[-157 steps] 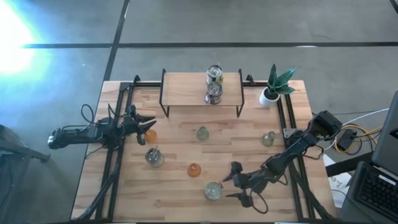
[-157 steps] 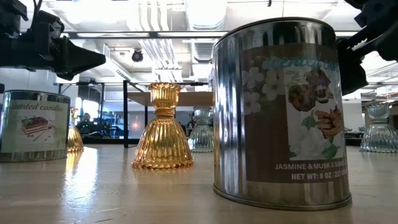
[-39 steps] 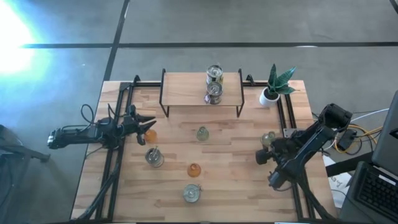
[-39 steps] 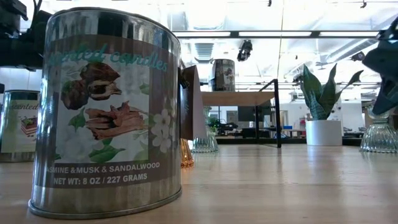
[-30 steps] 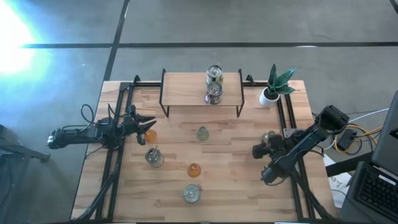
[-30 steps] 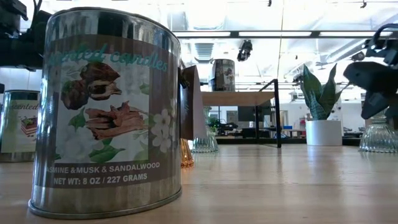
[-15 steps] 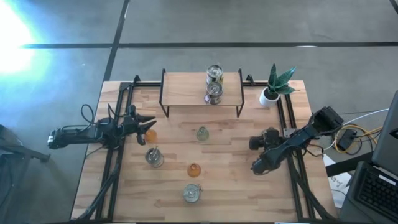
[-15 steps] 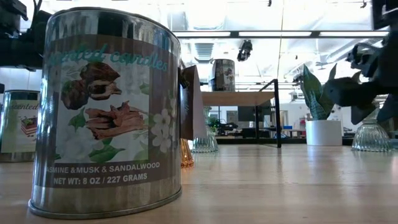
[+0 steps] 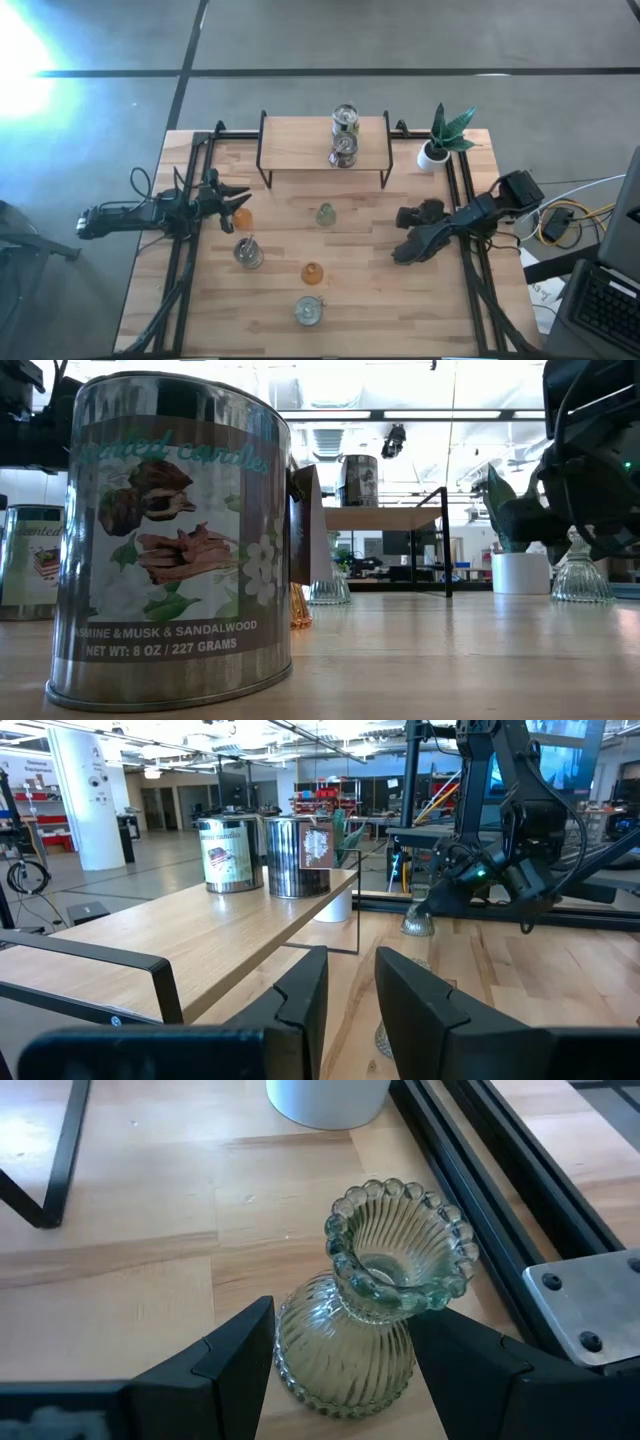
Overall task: Pick & Place candle stick holders
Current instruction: Put the right green candle holder on the shelf
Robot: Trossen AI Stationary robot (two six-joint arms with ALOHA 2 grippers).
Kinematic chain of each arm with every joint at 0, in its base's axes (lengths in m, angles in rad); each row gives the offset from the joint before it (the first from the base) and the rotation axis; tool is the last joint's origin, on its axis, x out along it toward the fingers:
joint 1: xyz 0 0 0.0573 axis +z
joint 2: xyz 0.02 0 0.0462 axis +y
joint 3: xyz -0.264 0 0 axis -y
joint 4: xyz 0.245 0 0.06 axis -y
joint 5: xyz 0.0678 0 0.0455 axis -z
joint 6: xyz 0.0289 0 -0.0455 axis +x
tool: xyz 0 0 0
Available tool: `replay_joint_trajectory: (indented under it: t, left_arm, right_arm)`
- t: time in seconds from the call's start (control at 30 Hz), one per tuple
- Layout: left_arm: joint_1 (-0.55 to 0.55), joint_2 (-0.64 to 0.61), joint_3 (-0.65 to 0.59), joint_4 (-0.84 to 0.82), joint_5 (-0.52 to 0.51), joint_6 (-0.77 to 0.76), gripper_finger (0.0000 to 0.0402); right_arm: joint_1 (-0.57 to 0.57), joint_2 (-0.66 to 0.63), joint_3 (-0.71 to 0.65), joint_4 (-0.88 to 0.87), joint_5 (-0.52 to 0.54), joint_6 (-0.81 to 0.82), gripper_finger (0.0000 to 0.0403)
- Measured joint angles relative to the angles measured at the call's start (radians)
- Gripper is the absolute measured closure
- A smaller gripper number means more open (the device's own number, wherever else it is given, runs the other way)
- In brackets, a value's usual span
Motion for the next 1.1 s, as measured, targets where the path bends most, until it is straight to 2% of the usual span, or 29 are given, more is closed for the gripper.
replay_joint_trajectory:
  t: [0.43, 0.8, 0.93, 1.1]
  left_arm:
    - [0.0, 0.0, 0.0, 0.0, 0.0, 0.0, 0.031]
    - [0.0, 0.0, 0.0, 0.001, 0.0, 0.0, 0.031]
    - [0.0, 0.0, 0.0, 0.0, 0.0, 0.0, 0.031]
    - [0.0, 0.0, 0.0, 0.0, 0.0, 0.0, 0.031]
  right_arm:
    - [-0.005, 0.009, -0.011, -0.001, 0.001, 0.0, 0.0184]
    - [-0.039, 0.06, -0.019, 0.004, 0.061, -0.022, 0.0186]
    - [-0.047, 0.058, -0.025, 0.011, 0.094, -0.032, 0.0215]
    - [-0.048, 0.044, -0.03, 0.02, 0.131, -0.04, 0.0292]
